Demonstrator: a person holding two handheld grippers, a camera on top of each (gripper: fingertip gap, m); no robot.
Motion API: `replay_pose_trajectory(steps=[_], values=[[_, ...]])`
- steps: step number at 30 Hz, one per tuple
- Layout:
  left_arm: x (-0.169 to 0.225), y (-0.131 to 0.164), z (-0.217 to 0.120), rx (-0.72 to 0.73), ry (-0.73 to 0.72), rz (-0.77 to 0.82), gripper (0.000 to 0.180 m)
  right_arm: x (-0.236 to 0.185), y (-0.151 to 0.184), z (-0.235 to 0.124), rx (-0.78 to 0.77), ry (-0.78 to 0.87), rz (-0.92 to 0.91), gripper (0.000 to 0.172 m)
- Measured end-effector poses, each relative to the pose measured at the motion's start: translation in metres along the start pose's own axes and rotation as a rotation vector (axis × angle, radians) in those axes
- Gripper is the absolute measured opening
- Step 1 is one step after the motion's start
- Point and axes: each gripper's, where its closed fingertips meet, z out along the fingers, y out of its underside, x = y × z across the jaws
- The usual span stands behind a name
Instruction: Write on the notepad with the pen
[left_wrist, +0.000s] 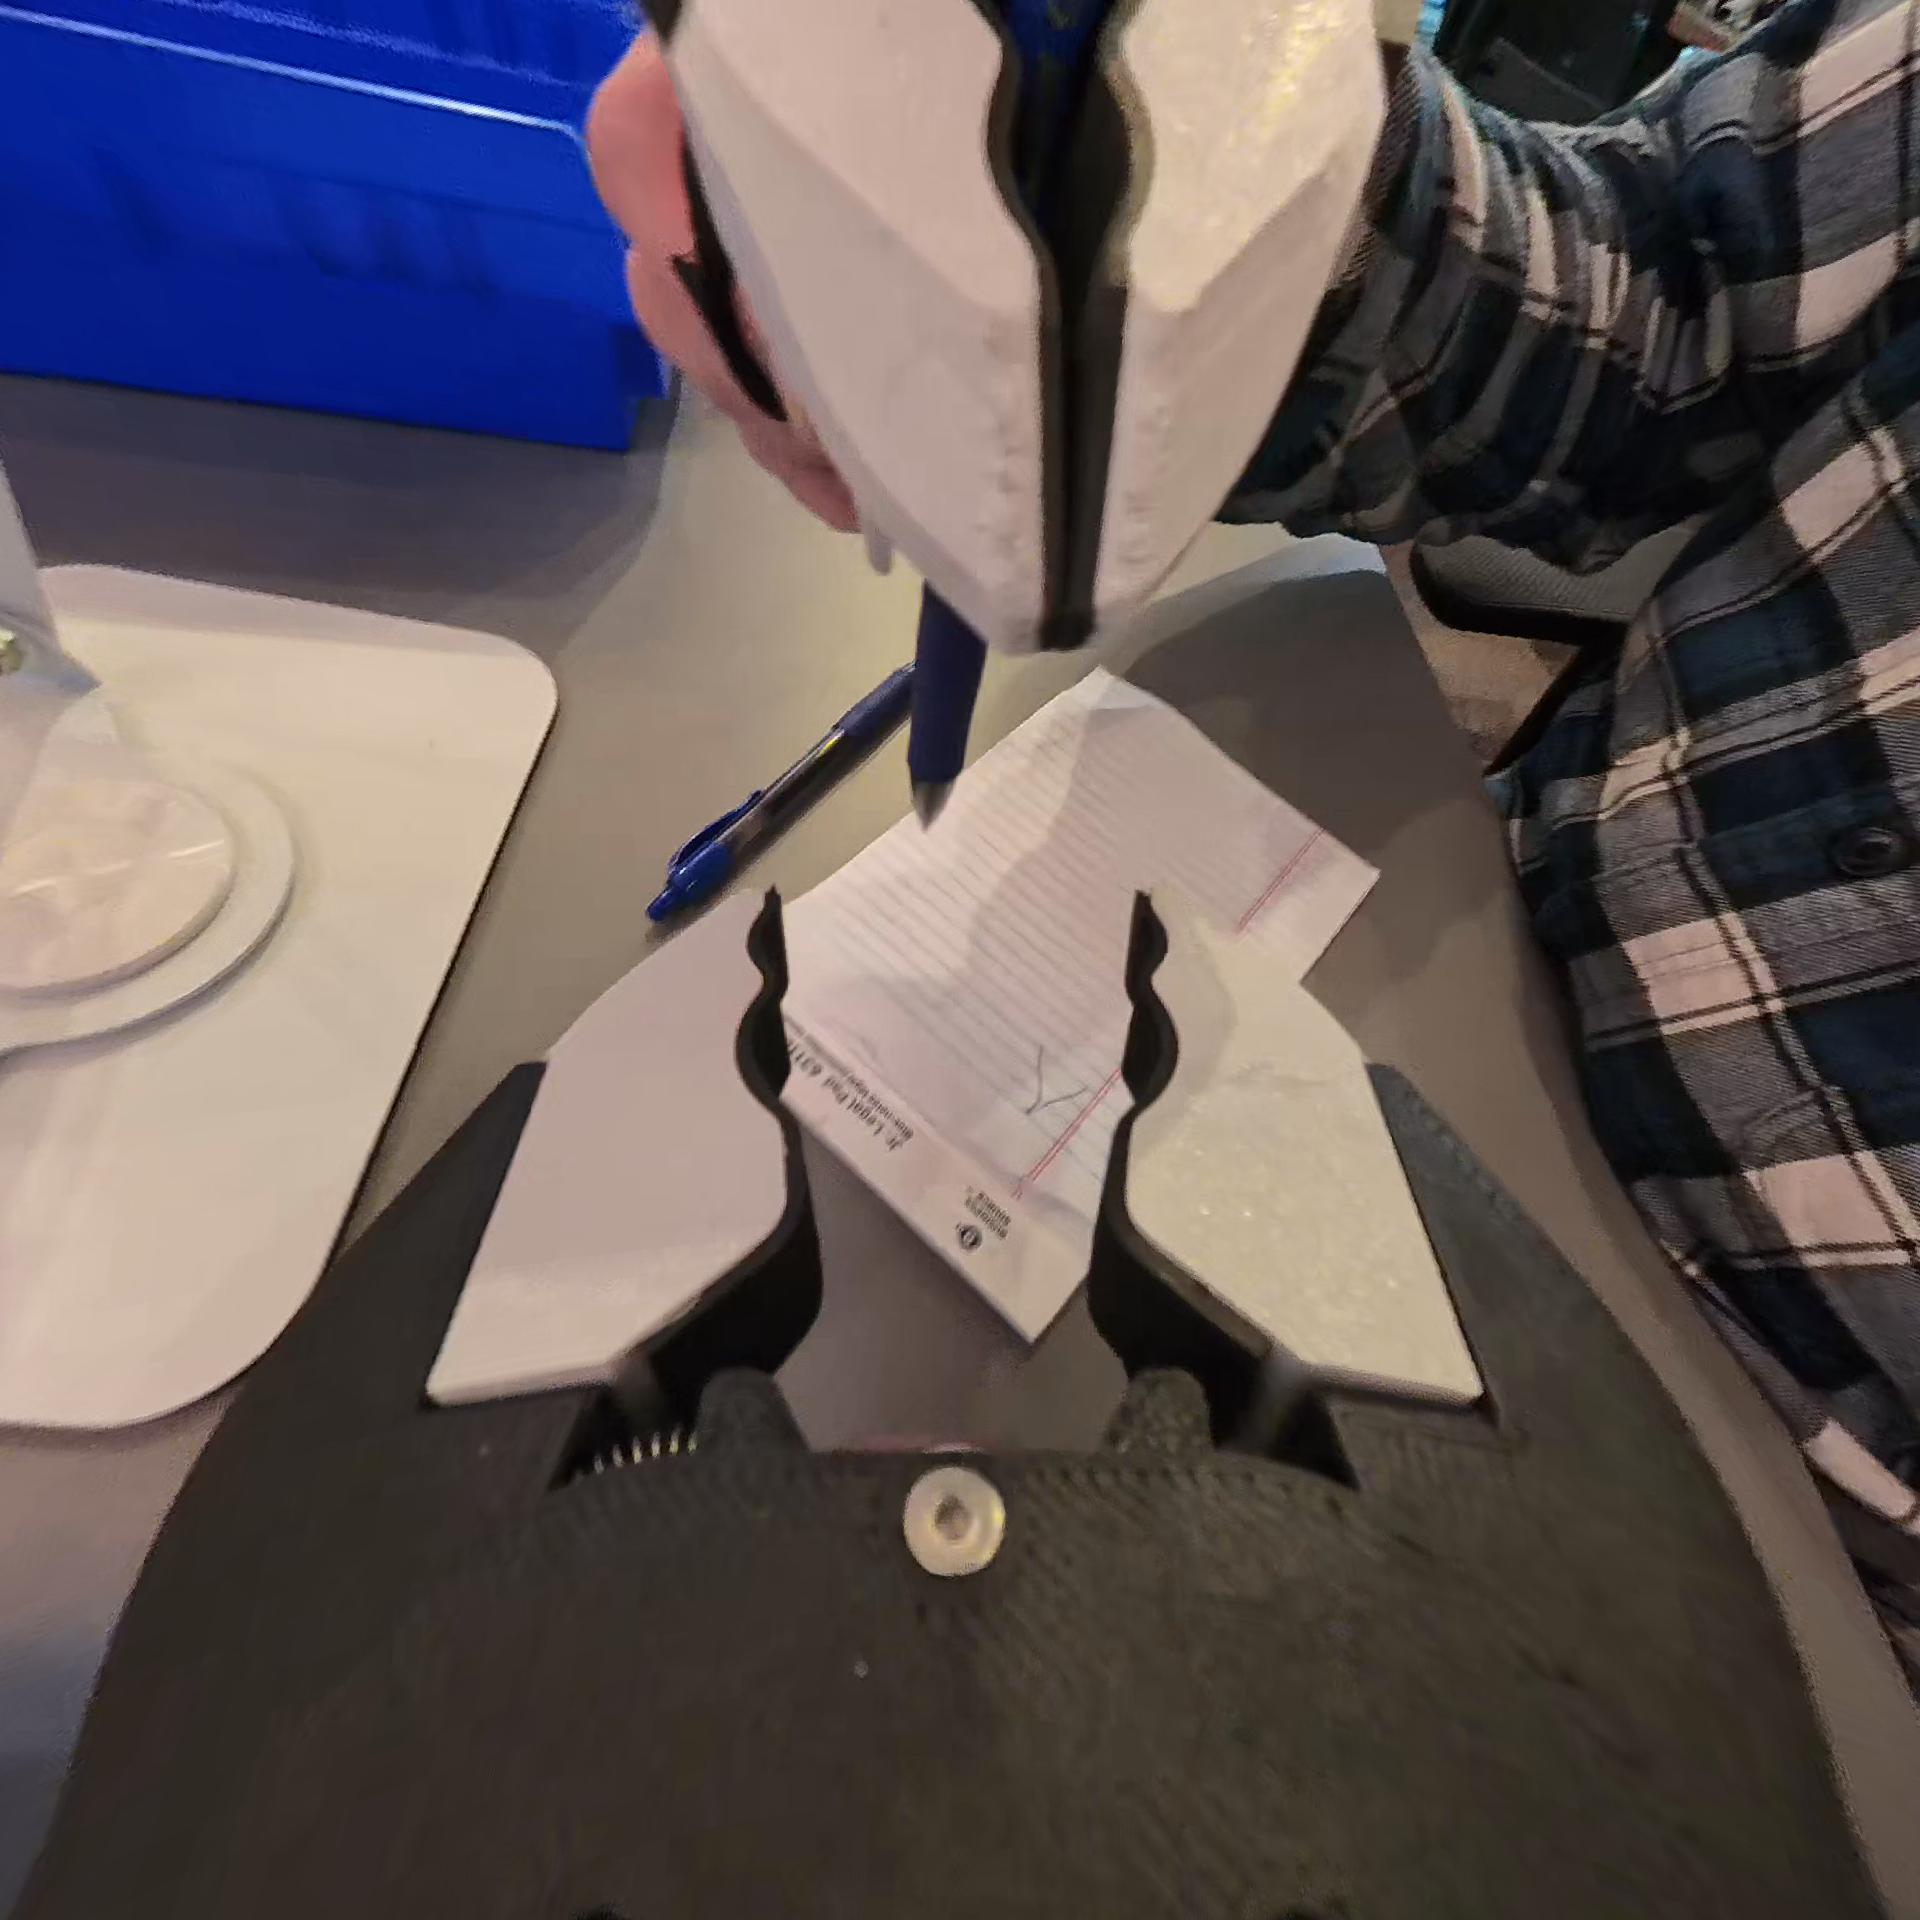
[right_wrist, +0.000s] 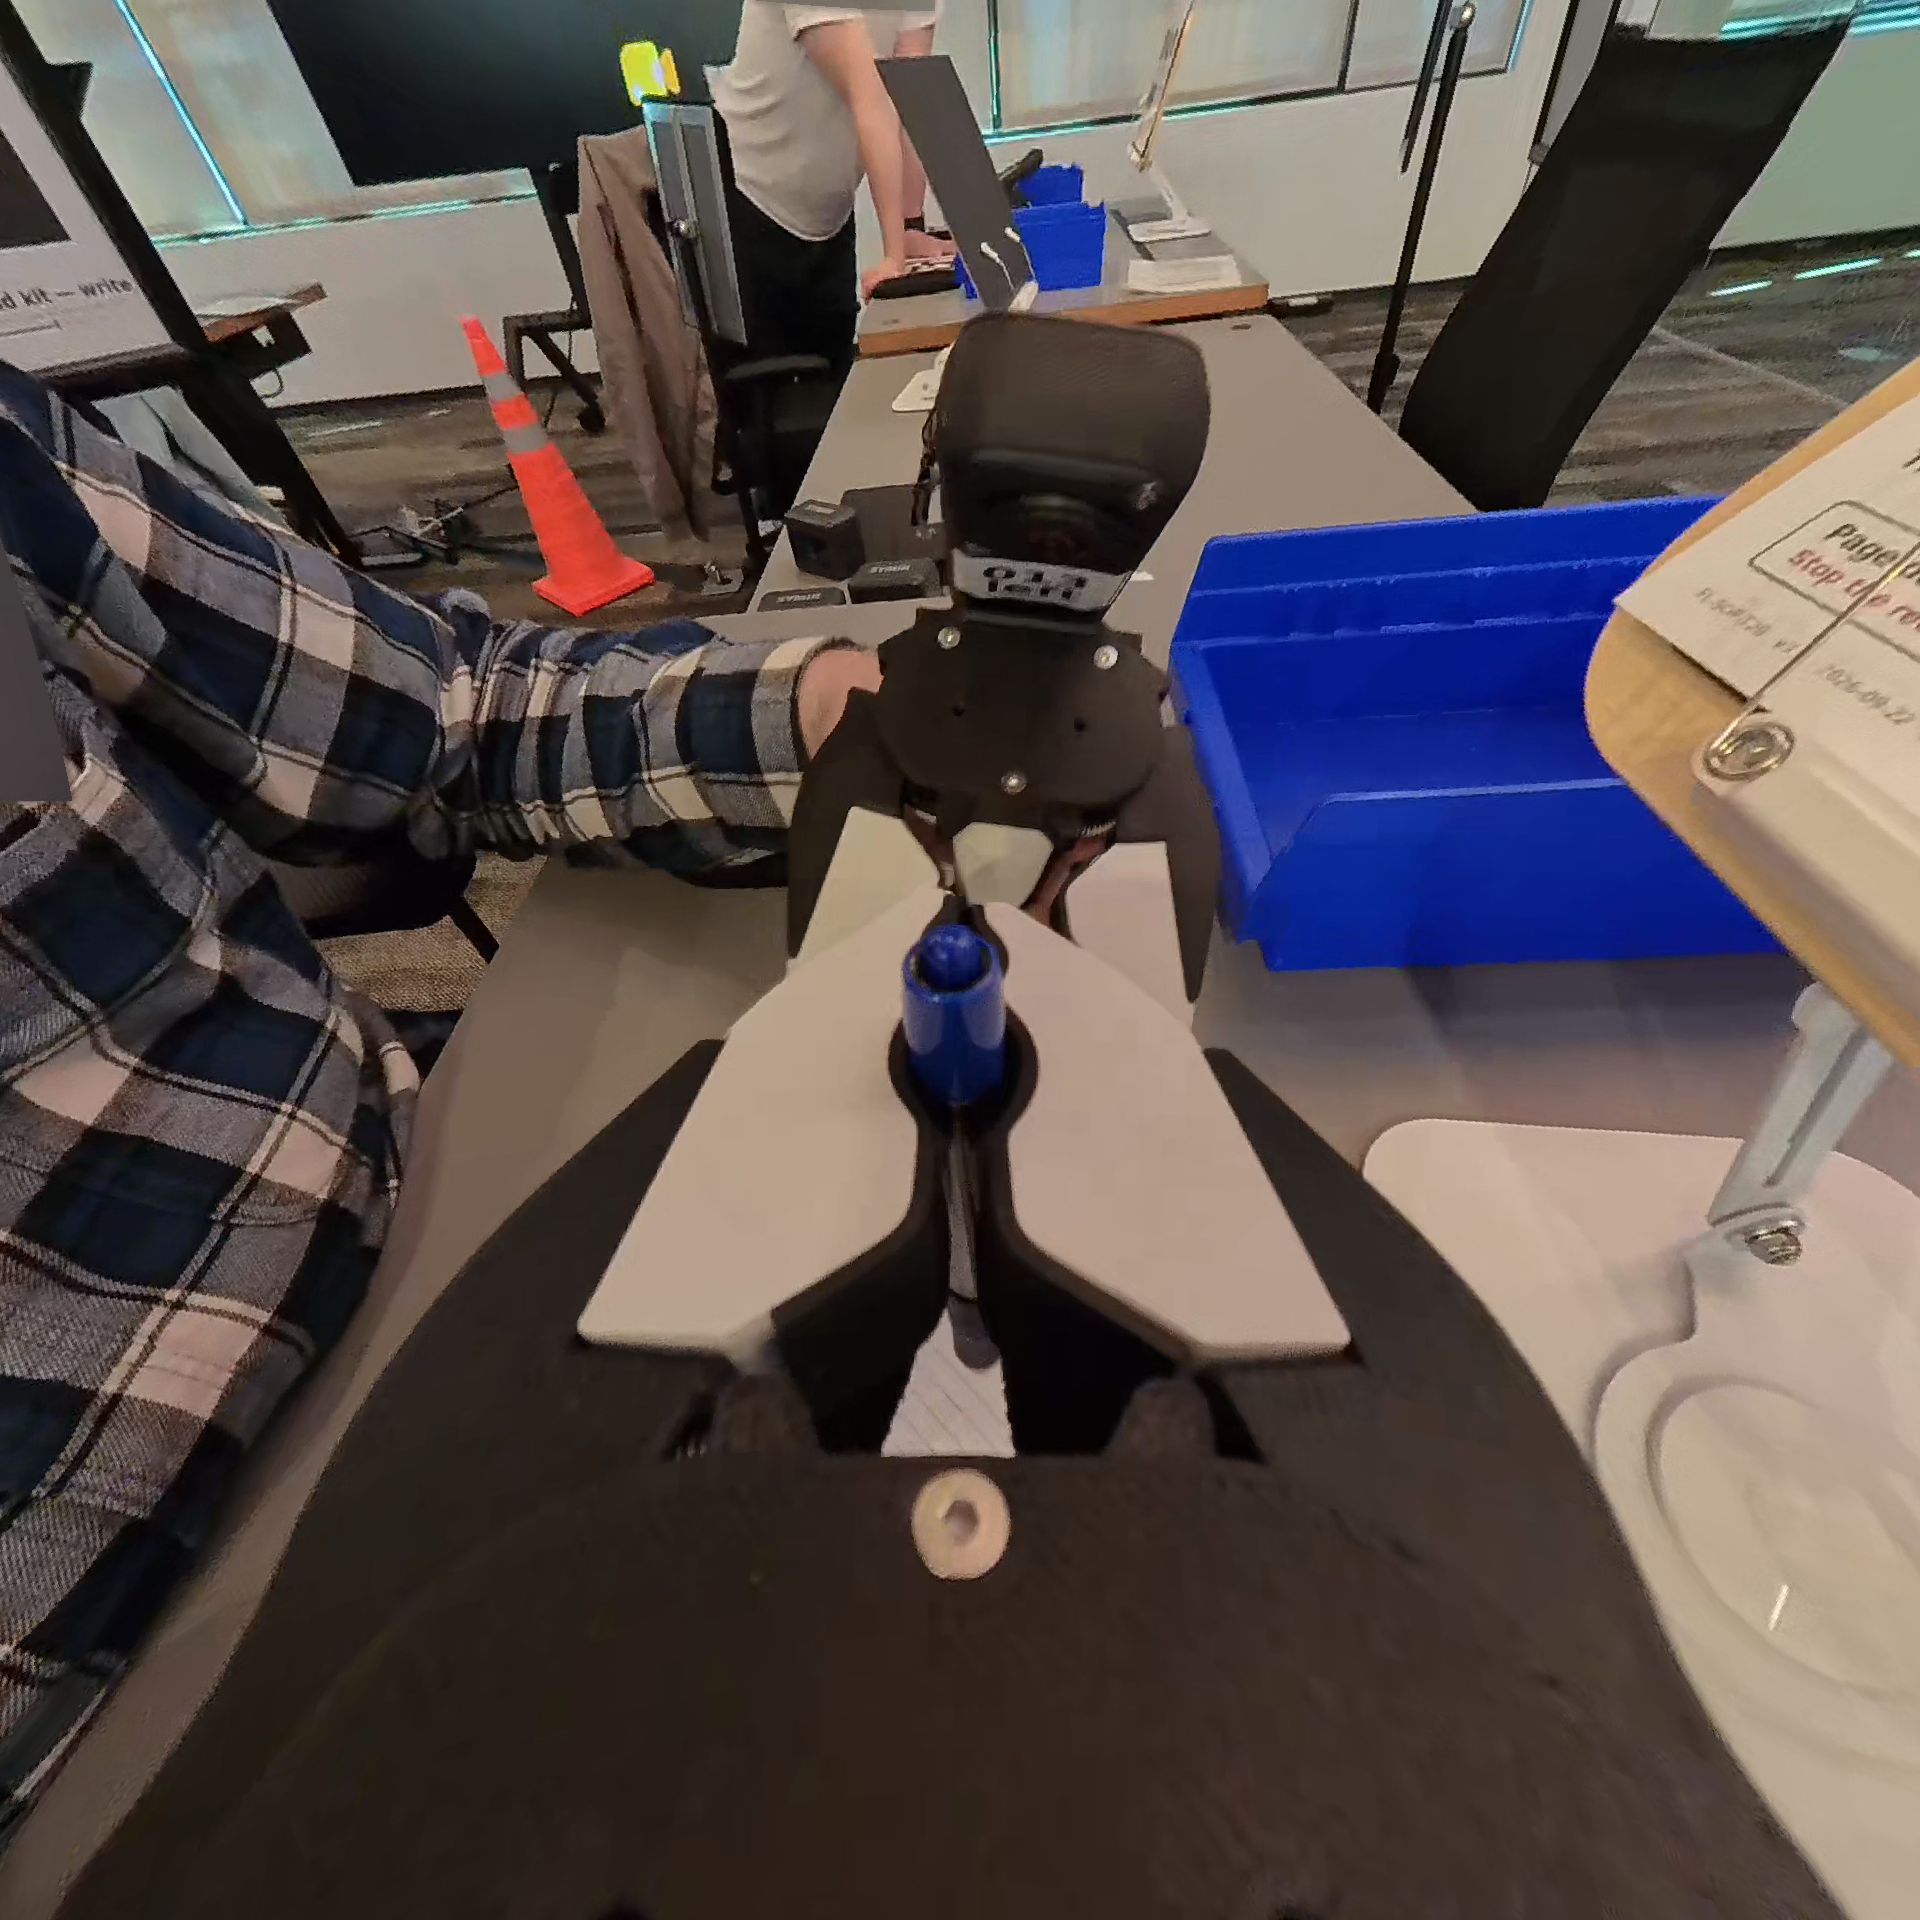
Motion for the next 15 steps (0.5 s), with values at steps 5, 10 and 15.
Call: replay_pose_trajectory(steps=[5, 10, 15], values=[[-0.017, 0.018, -0.007, -0.078, -0.078, 0.007, 0.033, -0.007, 0.007, 0.004, 0.040, -0.020, 0.039, 0.000], [-0.013, 0.016, 0.001, -0.047, -0.043, -0.003, 0.039, -0.013, 0.006, 0.005, 0.108, -0.033, 0.063, 0.000], [0.018, -0.002, 0.033, 0.017, 0.096, -0.005, 0.068, -0.016, -0.002, 0.008, 0.127, -0.038, 0.051, 0.001]])
